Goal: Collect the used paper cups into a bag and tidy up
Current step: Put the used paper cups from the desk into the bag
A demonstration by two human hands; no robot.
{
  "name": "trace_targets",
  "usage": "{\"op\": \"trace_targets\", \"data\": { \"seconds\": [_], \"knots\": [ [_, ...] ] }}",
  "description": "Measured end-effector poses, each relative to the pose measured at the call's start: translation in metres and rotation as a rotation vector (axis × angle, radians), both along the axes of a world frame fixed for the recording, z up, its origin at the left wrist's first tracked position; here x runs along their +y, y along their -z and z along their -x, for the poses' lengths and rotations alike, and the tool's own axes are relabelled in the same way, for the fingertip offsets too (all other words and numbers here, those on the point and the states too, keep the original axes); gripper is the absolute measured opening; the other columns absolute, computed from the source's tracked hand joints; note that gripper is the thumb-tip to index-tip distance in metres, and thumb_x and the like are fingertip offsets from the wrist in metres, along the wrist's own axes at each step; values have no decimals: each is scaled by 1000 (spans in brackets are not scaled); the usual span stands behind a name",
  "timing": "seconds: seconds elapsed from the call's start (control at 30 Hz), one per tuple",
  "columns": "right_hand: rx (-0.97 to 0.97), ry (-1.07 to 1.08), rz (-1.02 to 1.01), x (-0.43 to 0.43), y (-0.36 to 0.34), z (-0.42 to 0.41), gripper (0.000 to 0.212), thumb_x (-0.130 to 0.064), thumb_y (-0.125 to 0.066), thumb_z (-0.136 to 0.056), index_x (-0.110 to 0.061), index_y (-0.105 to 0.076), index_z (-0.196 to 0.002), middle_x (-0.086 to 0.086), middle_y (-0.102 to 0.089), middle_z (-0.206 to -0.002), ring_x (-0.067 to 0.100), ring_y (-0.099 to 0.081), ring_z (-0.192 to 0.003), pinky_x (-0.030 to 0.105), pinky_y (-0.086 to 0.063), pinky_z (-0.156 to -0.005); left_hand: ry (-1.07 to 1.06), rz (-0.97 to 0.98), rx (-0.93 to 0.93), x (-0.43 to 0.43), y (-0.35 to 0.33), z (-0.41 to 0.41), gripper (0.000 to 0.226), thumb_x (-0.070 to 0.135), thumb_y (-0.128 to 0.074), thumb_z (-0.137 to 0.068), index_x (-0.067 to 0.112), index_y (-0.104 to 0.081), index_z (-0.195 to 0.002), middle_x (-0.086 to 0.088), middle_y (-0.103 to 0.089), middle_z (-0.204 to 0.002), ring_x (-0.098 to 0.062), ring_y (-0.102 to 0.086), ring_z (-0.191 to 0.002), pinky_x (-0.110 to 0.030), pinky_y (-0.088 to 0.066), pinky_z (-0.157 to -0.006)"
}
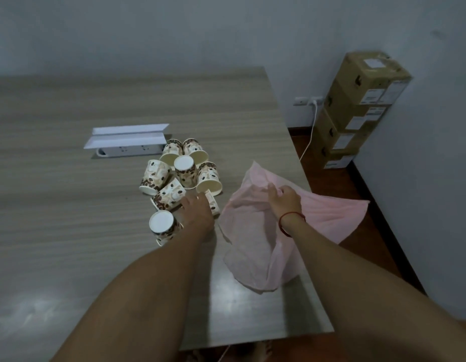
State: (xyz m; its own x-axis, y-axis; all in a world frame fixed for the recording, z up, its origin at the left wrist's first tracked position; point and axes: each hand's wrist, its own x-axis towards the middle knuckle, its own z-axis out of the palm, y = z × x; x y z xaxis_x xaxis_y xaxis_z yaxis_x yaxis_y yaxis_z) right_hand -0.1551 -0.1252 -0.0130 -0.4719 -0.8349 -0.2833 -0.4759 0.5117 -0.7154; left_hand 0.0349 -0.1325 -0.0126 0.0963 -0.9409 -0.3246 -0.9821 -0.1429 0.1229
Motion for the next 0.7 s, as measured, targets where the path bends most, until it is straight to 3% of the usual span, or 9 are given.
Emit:
{"op": "trace_targets", "data": {
  "seconds": [0.17,0.27,0.37,0.53,0.63,0.7],
  "knots": [
    [-52,57,-11,16,-3,3,35,-42,-47,-94,-9,-55,-88,15,-58,-99,29,-56,-90,30,-40,-76,58,-7,53,4,4,-4,75,23,-75,-83,11,-27,-140,-18,-32,-146,-35,-37,-134,-47,-38,-108],
    [-95,159,27,28,-9,1,44,-41,-45,-96,-2,-61,-107,20,-61,-116,35,-59,-107,32,-43,-83,95,17,84,11,-4,-7,84,42,-71,-83,7,-24,-143,-22,-32,-146,-38,-37,-134,-47,-38,-105],
    [-111,309,5,36,-19,-2,52,-39,-39,-99,3,-54,-126,25,-55,-132,39,-52,-122,41,-42,-100,143,123,106,16,-17,-4,73,47,-51,-93,5,-24,-146,-24,-34,-146,-39,-38,-133,-46,-36,-107],
    [-135,396,-7,39,-34,-12,52,-34,-33,-102,4,-44,-136,24,-47,-141,39,-45,-130,41,-37,-105,163,271,381,30,-30,-2,64,47,-46,-95,2,-34,-139,-22,-41,-140,-36,-45,-126,-44,-39,-105],
    [-166,409,7,38,-44,-19,53,-34,-33,-102,4,-43,-137,23,-47,-142,39,-45,-131,40,-37,-106,89,224,639,38,-31,6,62,44,-55,-92,3,-39,-135,-20,-48,-134,-36,-51,-121,-44,-43,-101],
    [-171,398,12,38,-47,-21,53,-35,-33,-102,4,-44,-137,23,-47,-142,38,-46,-131,40,-37,-106,47,180,703,39,-28,16,61,45,-59,-90,1,-43,-130,-21,-53,-128,-36,-55,-116,-45,-46,-98]
  ]
}}
